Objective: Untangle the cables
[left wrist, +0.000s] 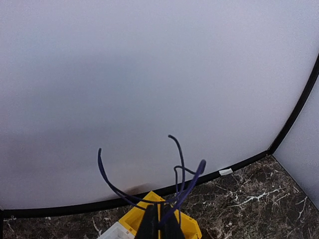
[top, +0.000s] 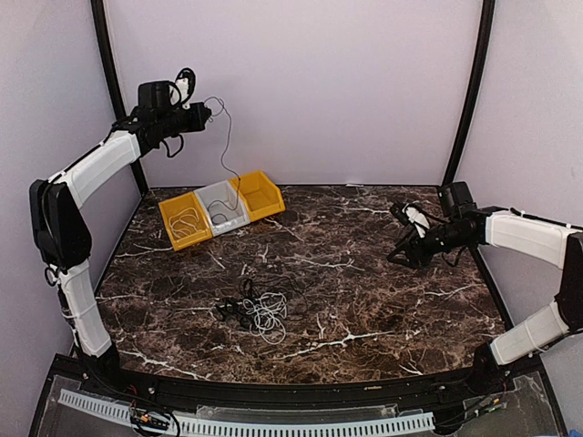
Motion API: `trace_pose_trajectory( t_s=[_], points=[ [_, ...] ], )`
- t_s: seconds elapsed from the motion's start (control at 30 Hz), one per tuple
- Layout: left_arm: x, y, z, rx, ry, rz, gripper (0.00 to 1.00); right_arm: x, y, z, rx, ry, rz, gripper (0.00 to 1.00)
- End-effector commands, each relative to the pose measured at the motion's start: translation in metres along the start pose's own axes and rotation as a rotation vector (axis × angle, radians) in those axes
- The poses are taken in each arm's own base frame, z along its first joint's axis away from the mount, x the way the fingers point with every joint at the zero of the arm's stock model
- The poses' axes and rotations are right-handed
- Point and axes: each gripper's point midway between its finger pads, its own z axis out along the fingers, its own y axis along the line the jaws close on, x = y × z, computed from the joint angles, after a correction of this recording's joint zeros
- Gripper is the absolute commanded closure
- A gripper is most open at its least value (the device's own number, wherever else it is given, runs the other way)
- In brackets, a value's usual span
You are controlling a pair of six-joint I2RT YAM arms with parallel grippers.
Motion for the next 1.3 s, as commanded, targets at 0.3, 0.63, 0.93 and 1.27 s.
trace_pose_trajectory(
  t_s=[0.3, 0.63, 0.93, 1.27],
  points=[
    [0.098, 0.063, 0.008, -0.283, 0.186, 0.028, 1.00, 0.009, -0.004, 0.006, 0.006, 0.022, -0.013, 0.41],
    [0.098, 0.083, -0.005, -0.327, 0.178, 0.034, 1.00, 0.009, -0.004, 0.005, 0.009, 0.021, -0.023, 0.41],
    [0.173, 0.046, 0.009, -0.127, 0.294, -0.078, 1.00, 0.011, -0.003, 0.005, 0.003, 0.027, -0.021, 0.41],
    [0.238, 0.021, 0.027, -0.066, 0.410, -0.176, 1.00, 0.015, -0.004, 0.009, -0.004, 0.045, -0.015, 0.40]
  ],
)
